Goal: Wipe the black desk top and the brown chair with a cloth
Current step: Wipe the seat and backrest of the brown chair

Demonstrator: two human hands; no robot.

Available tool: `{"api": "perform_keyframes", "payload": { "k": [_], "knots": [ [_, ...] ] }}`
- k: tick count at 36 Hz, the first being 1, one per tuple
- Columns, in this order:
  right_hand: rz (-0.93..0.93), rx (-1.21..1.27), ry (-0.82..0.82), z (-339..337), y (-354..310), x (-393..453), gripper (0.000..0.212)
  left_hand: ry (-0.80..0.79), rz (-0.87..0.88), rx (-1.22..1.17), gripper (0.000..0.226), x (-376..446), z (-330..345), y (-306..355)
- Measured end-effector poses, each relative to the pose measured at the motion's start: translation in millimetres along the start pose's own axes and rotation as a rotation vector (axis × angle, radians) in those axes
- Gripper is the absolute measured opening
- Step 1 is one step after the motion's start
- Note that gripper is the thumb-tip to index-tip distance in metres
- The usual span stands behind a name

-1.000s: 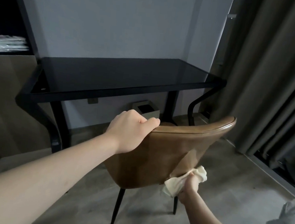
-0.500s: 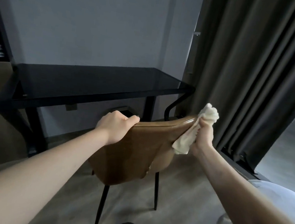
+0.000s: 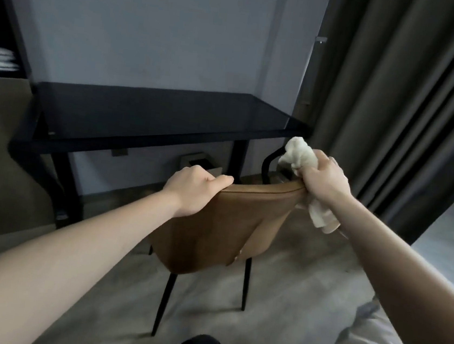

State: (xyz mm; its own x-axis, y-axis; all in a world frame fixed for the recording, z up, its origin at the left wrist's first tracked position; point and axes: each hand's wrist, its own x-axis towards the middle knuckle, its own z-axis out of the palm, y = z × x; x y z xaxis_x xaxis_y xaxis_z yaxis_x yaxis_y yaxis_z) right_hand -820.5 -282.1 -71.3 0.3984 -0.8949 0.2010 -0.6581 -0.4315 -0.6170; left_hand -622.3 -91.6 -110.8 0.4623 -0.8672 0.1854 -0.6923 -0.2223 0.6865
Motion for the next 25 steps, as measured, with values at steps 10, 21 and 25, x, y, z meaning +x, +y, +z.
{"api": "perform_keyframes", "payload": {
  "k": [10, 21, 25],
  "knots": [
    [0.042, -0.587, -0.291, 9.0, -43.1, 24.2, 0.059, -0.286, 0.178, -0.163, 0.063, 4.9, -18.0, -20.8],
    [0.021, -0.694, -0.37, -5.4, -68.6, -4.8, 0.063, -0.165, 0.045, -0.106, 0.046, 7.3, -16.7, -23.2],
    [0.103, -0.607, -0.457, -13.5, -103.2, -13.7, 0.067, -0.363, -0.201, -0.023, 0.072, 12.1, -46.2, -2.1]
  ]
}}
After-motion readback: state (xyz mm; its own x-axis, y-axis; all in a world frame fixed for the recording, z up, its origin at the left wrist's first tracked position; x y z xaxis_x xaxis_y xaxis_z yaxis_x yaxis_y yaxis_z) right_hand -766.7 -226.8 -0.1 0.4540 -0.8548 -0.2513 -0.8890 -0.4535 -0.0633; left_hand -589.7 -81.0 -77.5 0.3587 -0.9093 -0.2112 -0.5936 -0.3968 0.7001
